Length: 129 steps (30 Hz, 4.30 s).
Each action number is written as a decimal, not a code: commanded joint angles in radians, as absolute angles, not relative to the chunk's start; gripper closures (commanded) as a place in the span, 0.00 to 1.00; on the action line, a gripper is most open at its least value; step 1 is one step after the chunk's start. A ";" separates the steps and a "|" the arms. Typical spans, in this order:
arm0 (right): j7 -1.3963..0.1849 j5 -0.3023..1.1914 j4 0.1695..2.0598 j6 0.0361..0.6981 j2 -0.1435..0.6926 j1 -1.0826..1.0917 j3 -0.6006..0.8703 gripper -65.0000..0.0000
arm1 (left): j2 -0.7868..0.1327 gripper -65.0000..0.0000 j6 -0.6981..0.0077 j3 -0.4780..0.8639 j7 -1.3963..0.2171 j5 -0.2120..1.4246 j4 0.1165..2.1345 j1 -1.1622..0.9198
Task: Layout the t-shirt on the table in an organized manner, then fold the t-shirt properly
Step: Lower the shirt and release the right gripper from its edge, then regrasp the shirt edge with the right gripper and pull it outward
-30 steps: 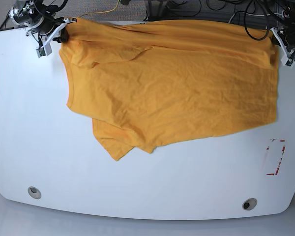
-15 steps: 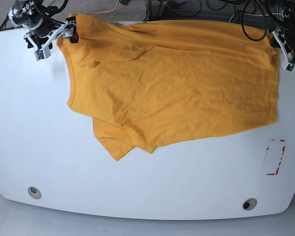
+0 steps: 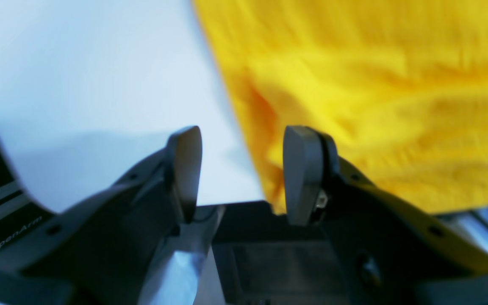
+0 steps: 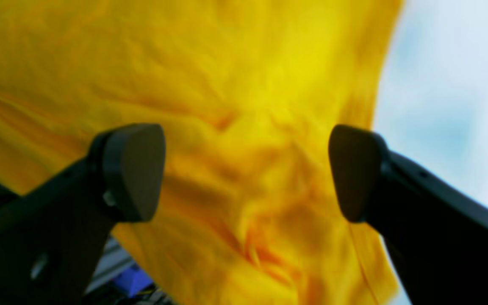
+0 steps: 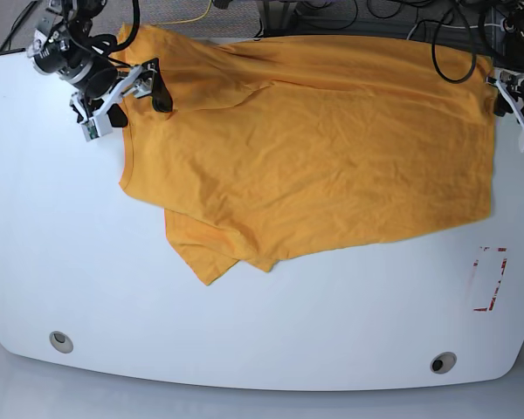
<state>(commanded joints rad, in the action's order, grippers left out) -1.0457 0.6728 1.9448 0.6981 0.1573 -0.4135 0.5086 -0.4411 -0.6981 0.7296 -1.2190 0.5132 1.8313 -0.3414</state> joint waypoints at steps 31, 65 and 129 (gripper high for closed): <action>-1.044 0.542 1.831 0.698 0.124 -0.355 0.475 0.85 | -0.441 0.56 -0.698 0.750 -1.268 0.509 1.827 -0.288; -1.150 0.630 1.995 0.698 0.130 -0.254 0.475 0.93 | -0.437 0.56 -0.698 0.745 -1.267 0.509 1.825 -0.294; -1.073 0.628 1.742 0.698 0.179 -0.443 0.651 0.49 | -0.332 0.56 -0.698 0.834 -1.262 0.507 1.824 -0.351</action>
<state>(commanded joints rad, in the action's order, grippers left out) -1.0733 0.6283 1.7423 0.6981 0.1788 -0.4427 0.6513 -0.3322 -0.6981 0.8339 -1.2620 0.5071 1.8236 -0.3506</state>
